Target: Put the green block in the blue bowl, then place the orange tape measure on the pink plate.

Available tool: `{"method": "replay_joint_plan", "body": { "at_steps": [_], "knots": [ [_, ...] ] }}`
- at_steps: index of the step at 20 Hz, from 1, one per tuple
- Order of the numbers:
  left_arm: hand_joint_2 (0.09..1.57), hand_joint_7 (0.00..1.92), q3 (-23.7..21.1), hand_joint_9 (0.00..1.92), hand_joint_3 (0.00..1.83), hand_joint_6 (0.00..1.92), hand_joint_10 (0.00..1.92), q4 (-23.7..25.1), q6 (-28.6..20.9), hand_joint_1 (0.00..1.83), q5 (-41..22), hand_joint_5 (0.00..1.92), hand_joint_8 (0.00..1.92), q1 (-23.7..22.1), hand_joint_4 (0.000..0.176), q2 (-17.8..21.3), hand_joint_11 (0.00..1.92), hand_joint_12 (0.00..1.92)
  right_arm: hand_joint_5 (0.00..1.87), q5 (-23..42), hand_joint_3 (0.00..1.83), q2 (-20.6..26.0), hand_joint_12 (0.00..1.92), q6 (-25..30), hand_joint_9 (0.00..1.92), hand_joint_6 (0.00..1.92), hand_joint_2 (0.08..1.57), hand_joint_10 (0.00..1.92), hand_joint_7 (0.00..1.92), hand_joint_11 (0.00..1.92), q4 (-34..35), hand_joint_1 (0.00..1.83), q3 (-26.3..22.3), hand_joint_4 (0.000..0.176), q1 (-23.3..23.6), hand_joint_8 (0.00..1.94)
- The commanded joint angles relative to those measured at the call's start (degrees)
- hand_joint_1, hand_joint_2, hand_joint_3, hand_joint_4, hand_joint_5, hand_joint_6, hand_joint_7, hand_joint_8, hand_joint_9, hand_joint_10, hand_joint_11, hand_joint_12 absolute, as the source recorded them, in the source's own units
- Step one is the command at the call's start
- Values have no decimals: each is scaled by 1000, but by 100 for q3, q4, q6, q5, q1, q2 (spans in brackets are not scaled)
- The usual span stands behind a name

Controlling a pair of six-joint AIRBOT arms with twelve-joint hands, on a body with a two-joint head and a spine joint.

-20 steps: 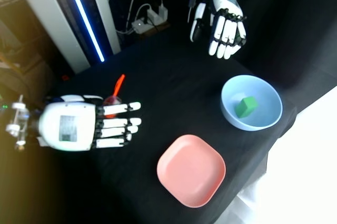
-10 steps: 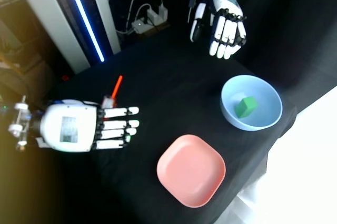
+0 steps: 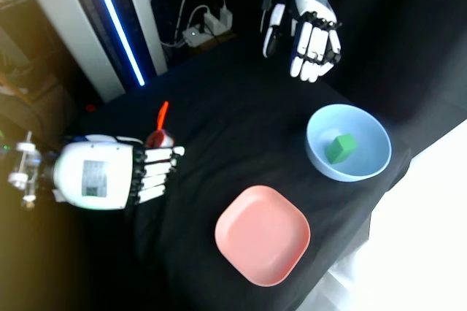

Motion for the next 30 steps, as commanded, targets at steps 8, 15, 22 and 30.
{"method": "replay_joint_plan", "body": {
  "at_steps": [8, 15, 22, 30],
  "knots": [
    [1004, 568, -6, 567, 0, 3, 12, -119, -47, 954, -770, 601, 2, 19, 0, 47, 88, 1362, 1220, 407, 0, -10, 1539, -45, 845, 525, 1072, 1128, 954, 629, 551, 1266, 57, 0, 30, 1124],
    [994, 586, -6, 584, 0, 3, 11, -144, -47, 961, -768, 616, 4, 44, 0, 44, 108, 1334, 1133, 1329, 0, 138, 1338, -192, 859, 754, 1104, 1179, 899, 662, 1443, 1352, 12, 0, 32, 1007],
    [992, 564, -6, 556, 1, 0, 7, -172, -47, 967, -766, 613, 4, 68, 0, 43, 77, 1355, 1170, 1381, 0, 192, 1175, -348, 928, 615, 1080, 1161, 951, 778, 1657, 1382, 6, 0, 35, 984],
    [993, 576, 0, 581, 0, 1, 13, -174, -45, 996, -762, 613, 3, 69, 0, 32, 118, 1333, 1196, 1399, 0, 63, 1090, -576, 956, 633, 1054, 1055, 1059, 765, 1845, 1388, 168, 0, 351, 817]
  ]
}}
